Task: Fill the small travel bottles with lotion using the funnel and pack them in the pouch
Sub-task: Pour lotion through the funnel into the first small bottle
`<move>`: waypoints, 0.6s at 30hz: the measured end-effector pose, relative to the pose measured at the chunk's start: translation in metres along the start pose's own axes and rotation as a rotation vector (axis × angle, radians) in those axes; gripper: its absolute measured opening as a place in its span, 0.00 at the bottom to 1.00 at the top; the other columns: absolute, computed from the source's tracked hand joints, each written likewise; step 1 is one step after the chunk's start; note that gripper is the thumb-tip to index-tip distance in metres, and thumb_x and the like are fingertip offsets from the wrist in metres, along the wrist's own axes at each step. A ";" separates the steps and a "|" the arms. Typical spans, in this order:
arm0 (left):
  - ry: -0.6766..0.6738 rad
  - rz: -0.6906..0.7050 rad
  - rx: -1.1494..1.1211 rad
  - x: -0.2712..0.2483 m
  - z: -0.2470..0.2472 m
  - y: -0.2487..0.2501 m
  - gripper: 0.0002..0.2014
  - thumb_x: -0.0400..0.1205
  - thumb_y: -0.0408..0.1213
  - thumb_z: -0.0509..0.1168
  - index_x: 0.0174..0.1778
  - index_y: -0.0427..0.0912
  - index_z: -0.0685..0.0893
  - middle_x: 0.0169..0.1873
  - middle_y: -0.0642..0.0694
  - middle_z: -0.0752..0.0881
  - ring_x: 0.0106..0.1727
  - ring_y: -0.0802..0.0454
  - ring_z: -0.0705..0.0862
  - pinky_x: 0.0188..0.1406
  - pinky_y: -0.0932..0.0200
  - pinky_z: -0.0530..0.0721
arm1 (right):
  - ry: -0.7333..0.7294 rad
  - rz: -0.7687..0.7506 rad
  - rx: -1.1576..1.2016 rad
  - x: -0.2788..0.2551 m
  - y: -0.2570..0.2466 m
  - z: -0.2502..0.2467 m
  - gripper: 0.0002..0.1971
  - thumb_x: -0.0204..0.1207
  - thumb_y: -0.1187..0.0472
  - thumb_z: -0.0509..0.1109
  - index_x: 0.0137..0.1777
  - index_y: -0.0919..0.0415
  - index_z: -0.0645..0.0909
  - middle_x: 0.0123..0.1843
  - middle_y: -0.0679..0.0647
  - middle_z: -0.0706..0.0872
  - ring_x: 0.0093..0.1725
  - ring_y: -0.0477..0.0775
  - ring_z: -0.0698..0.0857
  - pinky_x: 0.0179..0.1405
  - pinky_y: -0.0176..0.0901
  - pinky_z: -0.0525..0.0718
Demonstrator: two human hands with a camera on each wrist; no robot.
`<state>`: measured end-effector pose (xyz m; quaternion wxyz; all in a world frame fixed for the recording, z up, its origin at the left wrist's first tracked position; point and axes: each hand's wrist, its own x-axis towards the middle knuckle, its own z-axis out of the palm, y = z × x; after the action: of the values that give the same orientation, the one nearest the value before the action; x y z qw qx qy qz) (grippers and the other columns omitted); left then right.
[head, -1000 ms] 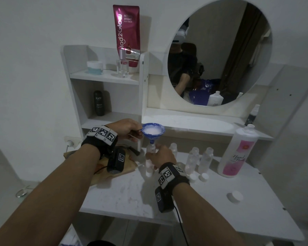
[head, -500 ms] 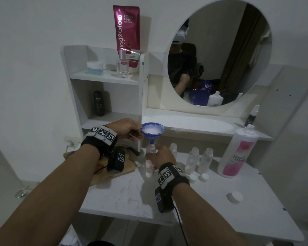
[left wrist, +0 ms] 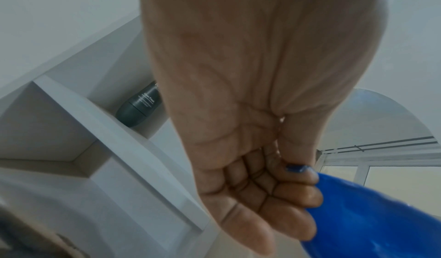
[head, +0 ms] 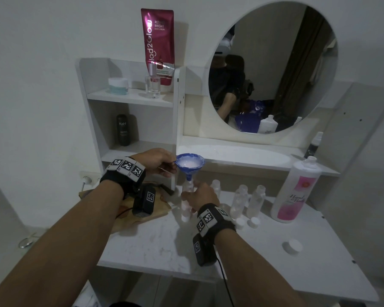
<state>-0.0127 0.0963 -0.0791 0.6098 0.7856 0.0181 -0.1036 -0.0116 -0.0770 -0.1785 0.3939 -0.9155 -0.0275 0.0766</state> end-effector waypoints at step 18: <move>0.005 -0.012 0.014 0.001 0.002 -0.001 0.14 0.86 0.31 0.57 0.37 0.34 0.82 0.37 0.39 0.85 0.43 0.45 0.86 0.42 0.54 0.85 | 0.007 -0.011 -0.009 0.000 0.002 -0.003 0.24 0.66 0.45 0.74 0.62 0.51 0.82 0.48 0.55 0.90 0.46 0.61 0.91 0.53 0.55 0.89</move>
<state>-0.0125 0.0947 -0.0805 0.6037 0.7899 0.0236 -0.1051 -0.0112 -0.0807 -0.1782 0.3904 -0.9174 -0.0316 0.0710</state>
